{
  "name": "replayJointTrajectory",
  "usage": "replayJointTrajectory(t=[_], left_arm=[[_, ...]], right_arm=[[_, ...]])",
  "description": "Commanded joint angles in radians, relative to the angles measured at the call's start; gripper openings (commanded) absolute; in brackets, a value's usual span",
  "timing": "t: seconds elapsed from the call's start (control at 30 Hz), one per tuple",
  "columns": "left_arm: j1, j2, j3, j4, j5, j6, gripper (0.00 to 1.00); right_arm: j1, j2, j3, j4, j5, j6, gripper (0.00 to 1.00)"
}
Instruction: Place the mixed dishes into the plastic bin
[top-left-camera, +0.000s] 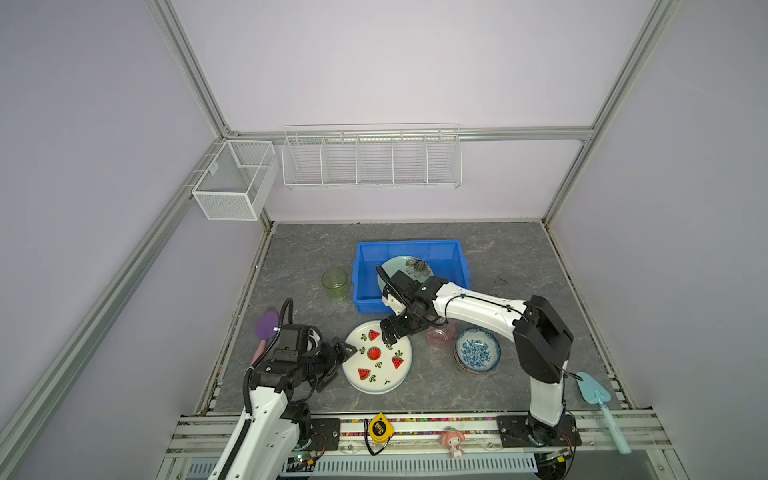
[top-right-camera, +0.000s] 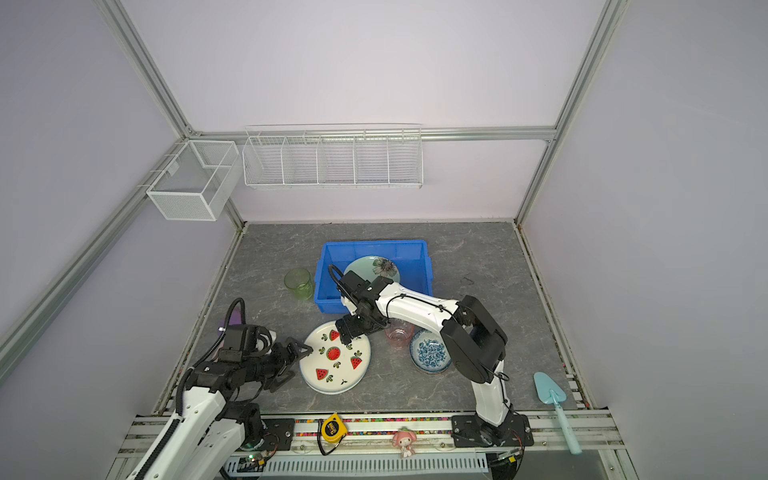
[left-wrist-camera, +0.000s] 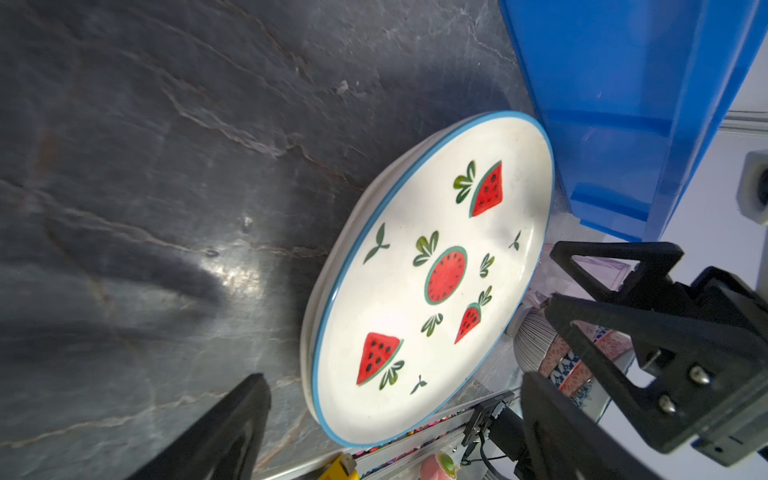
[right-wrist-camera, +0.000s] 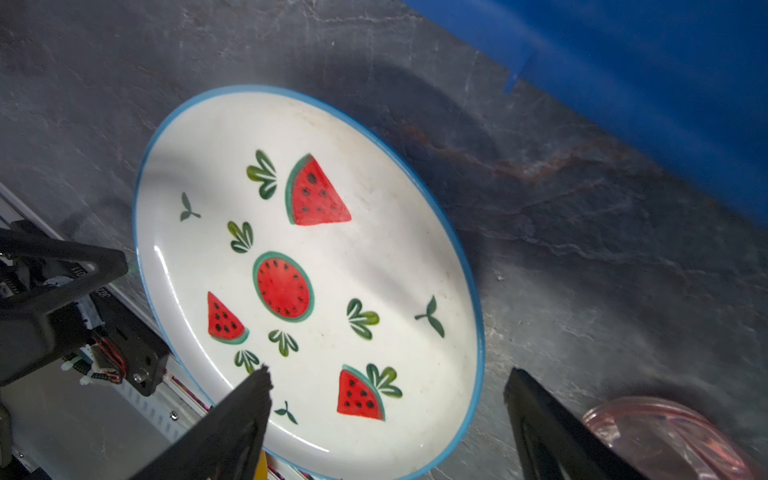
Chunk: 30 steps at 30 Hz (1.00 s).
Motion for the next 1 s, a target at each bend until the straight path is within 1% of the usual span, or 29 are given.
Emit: replayJointTrajectory(t=[0.0, 0.17, 0.37, 0.67, 0.97], left_arm=[[0.001, 0.008, -0.007, 0.012, -0.012, 0.016, 0.94], [0.002, 0.003, -0.004, 0.004, -0.036, -0.001, 0.94], [-0.014, -0.020, -0.010, 0.043, -0.039, -0.056, 0.92], [-0.048, -0.003, -0.026, 0.067, -0.049, -0.071, 0.92], [-0.102, 0.014, -0.037, 0.111, -0.072, -0.111, 0.92]], right_arm=[[-0.007, 0.034, 0.015, 0.006, -0.032, -0.016, 0.90], [-0.009, 0.049, 0.020, 0.011, -0.045, -0.017, 0.91], [-0.009, 0.053, 0.034, 0.003, -0.052, -0.021, 0.91], [-0.007, 0.040, 0.039, -0.005, -0.072, -0.013, 0.92], [-0.001, 0.037, 0.035, 0.009, -0.111, -0.001, 0.92]])
